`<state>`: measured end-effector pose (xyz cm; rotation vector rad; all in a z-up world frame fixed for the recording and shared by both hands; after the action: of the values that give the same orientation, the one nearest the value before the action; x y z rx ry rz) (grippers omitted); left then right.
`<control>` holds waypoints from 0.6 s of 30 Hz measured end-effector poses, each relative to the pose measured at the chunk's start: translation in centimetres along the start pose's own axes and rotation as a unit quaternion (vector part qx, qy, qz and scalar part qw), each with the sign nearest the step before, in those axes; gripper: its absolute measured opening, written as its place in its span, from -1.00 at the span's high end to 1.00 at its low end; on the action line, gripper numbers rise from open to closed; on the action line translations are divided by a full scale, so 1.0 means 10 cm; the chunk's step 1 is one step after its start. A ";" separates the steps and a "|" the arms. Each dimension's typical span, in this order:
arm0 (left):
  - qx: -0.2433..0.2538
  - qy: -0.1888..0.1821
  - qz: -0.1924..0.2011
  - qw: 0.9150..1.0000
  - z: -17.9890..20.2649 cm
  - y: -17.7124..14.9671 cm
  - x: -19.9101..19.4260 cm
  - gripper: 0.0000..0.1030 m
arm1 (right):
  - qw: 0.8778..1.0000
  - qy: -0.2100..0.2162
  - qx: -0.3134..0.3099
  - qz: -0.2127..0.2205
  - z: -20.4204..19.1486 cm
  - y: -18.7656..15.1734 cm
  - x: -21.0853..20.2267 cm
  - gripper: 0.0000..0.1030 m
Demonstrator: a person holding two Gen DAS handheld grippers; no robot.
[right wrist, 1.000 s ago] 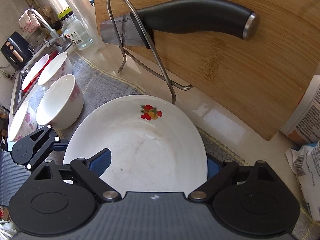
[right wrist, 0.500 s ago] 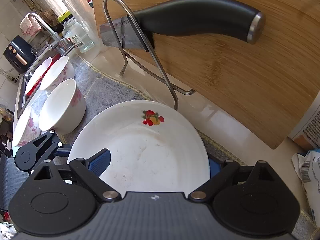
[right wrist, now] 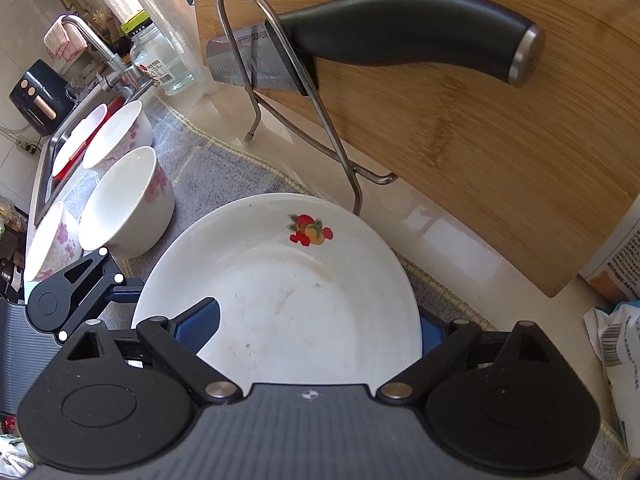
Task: Organize plates and bowls
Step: 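Lift the deep plate off the mat with the right gripper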
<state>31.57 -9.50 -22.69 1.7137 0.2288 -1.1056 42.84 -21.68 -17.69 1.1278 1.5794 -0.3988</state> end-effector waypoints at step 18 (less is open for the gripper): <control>0.012 0.007 -0.006 1.000 0.07 -0.07 -0.16 -0.98 | 1.000 -0.004 0.000 0.000 -0.22 -0.10 -0.03 -0.93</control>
<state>29.86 -9.17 -22.00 1.7432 0.2350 -1.1098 40.74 -20.72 -16.95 1.1253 1.5727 -0.4032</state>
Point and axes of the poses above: each gripper's, at about its wrist camera, not at the fingertips, and x roughly the way its jaws point, z to its right, y to its top, the point moved 7 cm from there along x, roughly the way its jaws point, and after that the axes turned 8 degrees about -z, right-handed, at the moved point
